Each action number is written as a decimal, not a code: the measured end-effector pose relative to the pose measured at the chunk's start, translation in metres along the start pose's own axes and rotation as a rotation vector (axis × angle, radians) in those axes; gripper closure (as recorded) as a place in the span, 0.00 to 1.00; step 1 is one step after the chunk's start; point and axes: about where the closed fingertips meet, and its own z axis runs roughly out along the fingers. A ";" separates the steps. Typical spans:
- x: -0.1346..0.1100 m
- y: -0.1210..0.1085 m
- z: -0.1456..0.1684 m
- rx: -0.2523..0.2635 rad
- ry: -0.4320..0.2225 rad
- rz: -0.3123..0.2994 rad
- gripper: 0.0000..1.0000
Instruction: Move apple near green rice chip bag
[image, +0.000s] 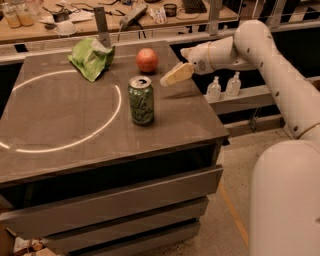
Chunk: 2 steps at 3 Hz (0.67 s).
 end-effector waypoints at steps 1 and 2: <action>-0.010 -0.001 0.043 -0.004 -0.033 -0.039 0.00; -0.021 -0.008 0.066 0.016 -0.071 -0.050 0.00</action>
Offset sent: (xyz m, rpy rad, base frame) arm 0.0587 0.0749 -0.0028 0.0738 -0.1231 -0.0107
